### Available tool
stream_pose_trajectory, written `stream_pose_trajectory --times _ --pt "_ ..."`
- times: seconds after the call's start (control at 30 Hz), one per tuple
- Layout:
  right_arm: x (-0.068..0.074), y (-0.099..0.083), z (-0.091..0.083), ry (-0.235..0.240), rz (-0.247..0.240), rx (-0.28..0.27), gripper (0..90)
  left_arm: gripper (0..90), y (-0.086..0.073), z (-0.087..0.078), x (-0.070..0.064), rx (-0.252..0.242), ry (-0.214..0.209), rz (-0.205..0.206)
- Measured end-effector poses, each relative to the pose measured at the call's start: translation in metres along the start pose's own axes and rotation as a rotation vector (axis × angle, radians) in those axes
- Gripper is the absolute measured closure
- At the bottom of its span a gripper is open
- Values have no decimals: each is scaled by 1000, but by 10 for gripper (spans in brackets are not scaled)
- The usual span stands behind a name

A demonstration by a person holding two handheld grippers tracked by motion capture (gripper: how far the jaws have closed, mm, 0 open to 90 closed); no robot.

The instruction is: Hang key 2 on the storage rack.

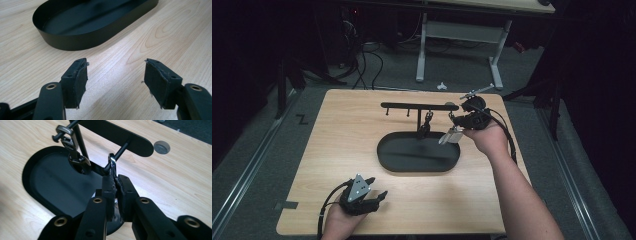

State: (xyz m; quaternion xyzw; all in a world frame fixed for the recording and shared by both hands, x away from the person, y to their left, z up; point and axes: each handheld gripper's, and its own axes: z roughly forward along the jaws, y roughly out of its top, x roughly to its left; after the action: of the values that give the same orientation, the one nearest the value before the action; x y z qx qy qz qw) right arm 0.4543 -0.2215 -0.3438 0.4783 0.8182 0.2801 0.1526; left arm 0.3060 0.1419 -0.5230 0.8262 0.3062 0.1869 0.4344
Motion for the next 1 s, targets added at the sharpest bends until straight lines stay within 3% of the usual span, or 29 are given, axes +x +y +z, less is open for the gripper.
stream_pose_trajectory --times 0.1,0.17,0.4,0.63,0.67,1.0 --pt "0 -1 6 -41 -1 4 800 355 -1 -2 1 -1 2 -7" --pt "-1 -2 8 -47 22 8 790 355 -1 -3 2 -2 4 -9" --pt "-2 -17 14 -48 26 21 725 355 -1 -2 1 -3 6 -7" --pt "1 -47 26 -43 48 41 659 354 -1 0 -1 10 2 2" --pt "2 -51 28 -52 33 56 648 354 -1 1 -1 12 1 3" --pt "1 -100 41 -38 60 35 558 353 -1 4 -3 24 -3 11"
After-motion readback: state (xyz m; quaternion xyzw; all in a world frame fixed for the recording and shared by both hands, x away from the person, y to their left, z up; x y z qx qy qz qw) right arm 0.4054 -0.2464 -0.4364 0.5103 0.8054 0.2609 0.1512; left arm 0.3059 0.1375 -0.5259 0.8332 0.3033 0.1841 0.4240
